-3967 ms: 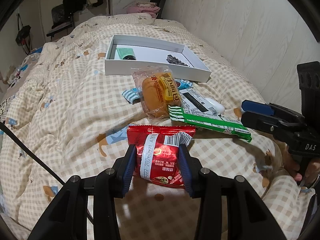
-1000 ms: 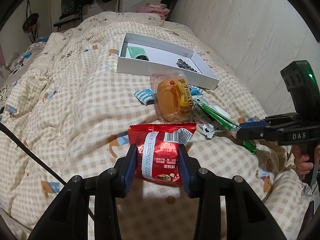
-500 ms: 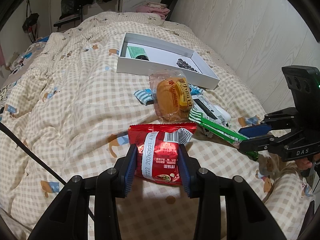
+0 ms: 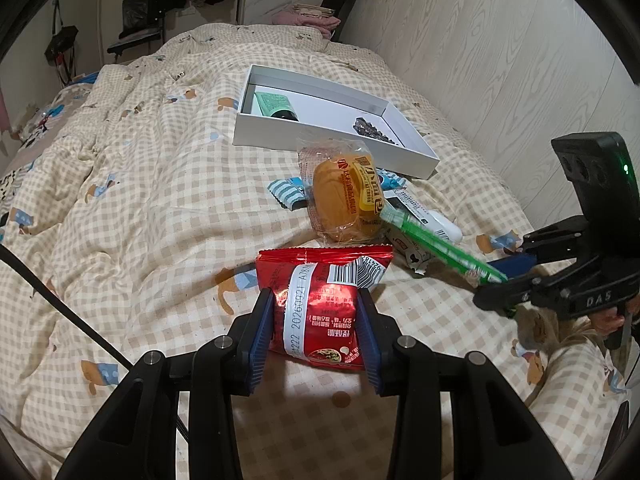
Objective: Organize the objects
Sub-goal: 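Lift the green pack with the right gripper while the left carries the red bag toward the box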
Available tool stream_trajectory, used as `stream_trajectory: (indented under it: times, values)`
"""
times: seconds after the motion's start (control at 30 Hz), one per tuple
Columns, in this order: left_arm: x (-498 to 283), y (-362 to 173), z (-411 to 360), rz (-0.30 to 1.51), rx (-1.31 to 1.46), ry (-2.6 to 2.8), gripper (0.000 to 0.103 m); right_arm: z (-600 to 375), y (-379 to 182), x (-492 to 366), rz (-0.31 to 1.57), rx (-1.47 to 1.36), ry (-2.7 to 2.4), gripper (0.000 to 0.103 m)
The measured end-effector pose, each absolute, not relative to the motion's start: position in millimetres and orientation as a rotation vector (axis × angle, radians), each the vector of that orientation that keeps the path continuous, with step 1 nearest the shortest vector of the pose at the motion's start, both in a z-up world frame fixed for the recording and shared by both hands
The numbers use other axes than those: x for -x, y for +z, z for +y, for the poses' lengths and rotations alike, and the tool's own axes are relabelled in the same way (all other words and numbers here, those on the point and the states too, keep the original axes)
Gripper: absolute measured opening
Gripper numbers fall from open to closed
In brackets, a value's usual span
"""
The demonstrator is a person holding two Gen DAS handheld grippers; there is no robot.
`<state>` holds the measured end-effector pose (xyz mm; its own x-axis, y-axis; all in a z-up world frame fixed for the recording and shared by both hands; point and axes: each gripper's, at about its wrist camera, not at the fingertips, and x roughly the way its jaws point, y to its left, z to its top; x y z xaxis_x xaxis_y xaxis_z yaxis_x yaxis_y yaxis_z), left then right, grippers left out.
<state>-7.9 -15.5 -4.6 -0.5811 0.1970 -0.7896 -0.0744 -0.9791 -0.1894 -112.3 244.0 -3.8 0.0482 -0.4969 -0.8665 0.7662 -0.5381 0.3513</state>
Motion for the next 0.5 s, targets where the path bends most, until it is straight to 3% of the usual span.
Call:
stream_trajectory:
  times: [0.5]
  values:
    - [4, -3, -20, -0.25, 1.311, 2.669, 0.043, 274, 33, 94, -0.09, -1.238, -1.742, 0.03]
